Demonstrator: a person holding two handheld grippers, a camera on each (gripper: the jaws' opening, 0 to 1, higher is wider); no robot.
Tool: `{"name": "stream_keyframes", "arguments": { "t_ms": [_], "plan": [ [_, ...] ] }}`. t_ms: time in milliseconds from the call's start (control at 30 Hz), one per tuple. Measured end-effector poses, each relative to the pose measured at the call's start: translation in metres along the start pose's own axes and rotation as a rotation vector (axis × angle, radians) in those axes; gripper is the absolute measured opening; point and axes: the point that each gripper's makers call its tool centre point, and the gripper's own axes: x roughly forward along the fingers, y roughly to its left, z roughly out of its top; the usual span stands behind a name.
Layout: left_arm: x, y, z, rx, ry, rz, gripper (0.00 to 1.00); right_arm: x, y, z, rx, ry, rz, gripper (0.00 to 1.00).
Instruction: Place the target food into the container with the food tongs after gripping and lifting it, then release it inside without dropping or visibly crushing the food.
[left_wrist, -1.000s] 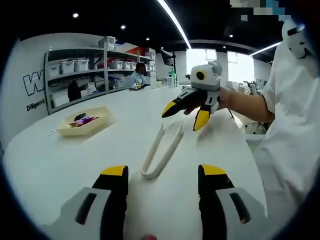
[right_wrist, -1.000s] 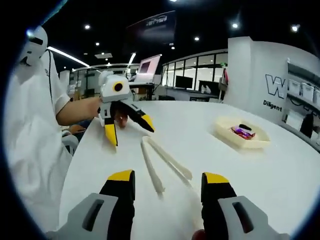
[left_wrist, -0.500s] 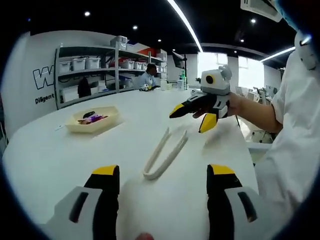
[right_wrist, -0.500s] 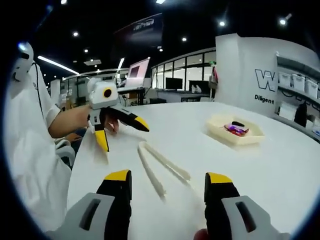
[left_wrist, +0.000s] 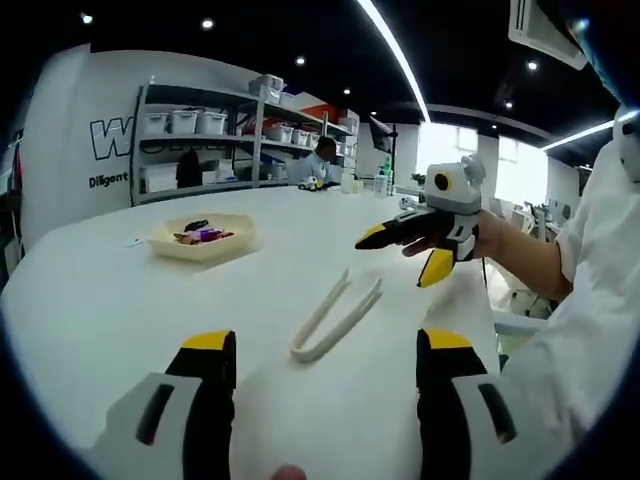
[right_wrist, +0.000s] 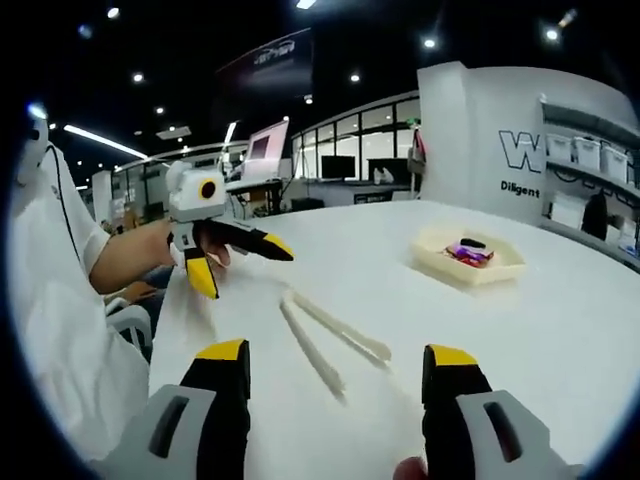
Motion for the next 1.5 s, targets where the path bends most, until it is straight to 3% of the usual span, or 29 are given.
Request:
{"name": "stream_keyframes", "arguments": {
  "t_ms": [400,667,1500],
  "plan": [
    [-0.011,0.003,0.009,-0.103,-0.062,0.057,0.81,-0.005,0.006,0.006,0.043,-0.018,-0.041,0.75],
    [-0.017,0.000,0.008,-0.132,-0.054,0.086,0.83,-0.008,0.016,0.011,0.070,-0.024,-0.045,0.79],
    [-0.039,-0.010,0.022,-0.131,-0.068,0.156,0.87,-0.024,0.031,0.021,0.069,-0.002,-0.091,0.85]
  ]
}}
